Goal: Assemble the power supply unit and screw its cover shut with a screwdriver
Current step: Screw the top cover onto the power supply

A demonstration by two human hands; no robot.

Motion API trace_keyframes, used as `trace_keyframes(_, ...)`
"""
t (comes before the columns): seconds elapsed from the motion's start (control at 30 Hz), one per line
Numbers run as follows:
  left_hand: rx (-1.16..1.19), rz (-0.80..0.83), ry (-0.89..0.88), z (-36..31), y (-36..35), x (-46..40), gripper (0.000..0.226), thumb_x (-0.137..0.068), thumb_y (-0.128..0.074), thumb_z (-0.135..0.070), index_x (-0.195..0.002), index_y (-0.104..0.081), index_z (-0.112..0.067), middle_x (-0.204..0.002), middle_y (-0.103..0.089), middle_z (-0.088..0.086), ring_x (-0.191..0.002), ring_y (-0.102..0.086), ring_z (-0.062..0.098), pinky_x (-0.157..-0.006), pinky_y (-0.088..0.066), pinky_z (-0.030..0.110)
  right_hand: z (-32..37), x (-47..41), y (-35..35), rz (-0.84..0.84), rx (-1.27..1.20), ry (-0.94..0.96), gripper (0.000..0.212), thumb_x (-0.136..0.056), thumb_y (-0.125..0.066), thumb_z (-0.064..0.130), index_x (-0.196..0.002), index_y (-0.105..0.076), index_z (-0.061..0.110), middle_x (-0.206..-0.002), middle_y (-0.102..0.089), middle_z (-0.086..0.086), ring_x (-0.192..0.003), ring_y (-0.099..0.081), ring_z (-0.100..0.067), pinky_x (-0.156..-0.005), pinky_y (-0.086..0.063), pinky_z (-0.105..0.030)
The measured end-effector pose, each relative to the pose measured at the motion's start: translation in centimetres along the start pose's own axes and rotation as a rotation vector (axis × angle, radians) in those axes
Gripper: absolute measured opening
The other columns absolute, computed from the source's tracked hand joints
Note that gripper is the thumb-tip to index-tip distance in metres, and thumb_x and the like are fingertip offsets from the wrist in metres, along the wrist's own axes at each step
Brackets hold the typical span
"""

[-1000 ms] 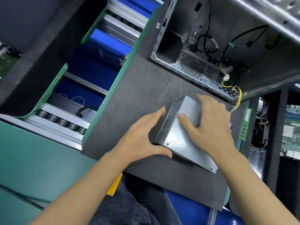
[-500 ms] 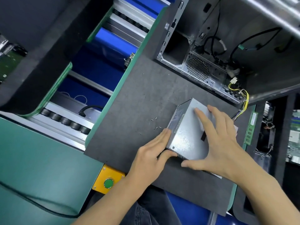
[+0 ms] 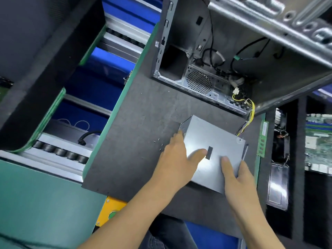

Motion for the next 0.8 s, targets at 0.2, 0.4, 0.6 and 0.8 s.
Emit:
trace_keyframes(0.2,-0.080,-0.101,-0.066,-0.6,1.1,1.0,0.041,-0.097,-0.056,-0.045,-0.132,-0.053,-0.022,-0.117,-0.065,-0.005,-0.106,-0.061,0.020,-0.093,-0.051,0.042,0.3,0.3,0.4,-0.034,-0.035,0.072,0.016,-0.097,-0.055,0.043,-0.100,-0.066,0.031,-0.092,-0.070,0.014,-0.078,-0.064,-0.002,-0.064,-0.044,-0.024)
trace_keyframes(0.4,-0.091,-0.191,-0.120,-0.9,2.1,1.7,0.029,-0.102,-0.050,-0.032,-0.127,-0.057,-0.021,-0.095,-0.067,0.000,-0.088,-0.060,0.022,-0.081,-0.052,0.042,1.0,0.3,0.2,-0.006,-0.006,0.086,0.022,-0.096,-0.057,0.040,-0.079,-0.063,0.028,-0.068,-0.064,0.012,-0.060,-0.054,-0.003,-0.058,-0.040,-0.030)
trace_keyframes(0.6,-0.129,-0.201,-0.132,-1.1,1.9,2.6,0.038,-0.103,-0.046,-0.035,-0.139,-0.051,-0.025,-0.102,-0.068,-0.001,-0.096,-0.061,0.026,-0.087,-0.050,0.044,1.8,0.7,0.9,-0.028,0.030,0.132,0.024,-0.094,-0.059,0.040,-0.071,-0.062,0.036,-0.060,-0.059,0.009,-0.053,-0.046,-0.003,-0.054,-0.034,-0.031)
trace_keyframes(0.8,-0.126,-0.219,-0.147,-0.9,2.1,3.1,0.040,-0.099,-0.043,-0.041,-0.137,-0.053,-0.030,-0.085,-0.067,0.002,-0.085,-0.061,0.030,-0.080,-0.052,0.044,2.6,0.6,1.5,-0.014,0.060,0.166,0.020,-0.094,-0.056,0.043,-0.082,-0.067,0.031,-0.068,-0.061,-0.003,-0.060,-0.048,-0.014,-0.058,-0.038,-0.034)
Point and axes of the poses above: each hand's wrist, its own x-axis away from the middle knuckle, its own y-axis out of the back of the hand, z = x × y, the point moved 6 cm from there along -x, towards the middle knuckle
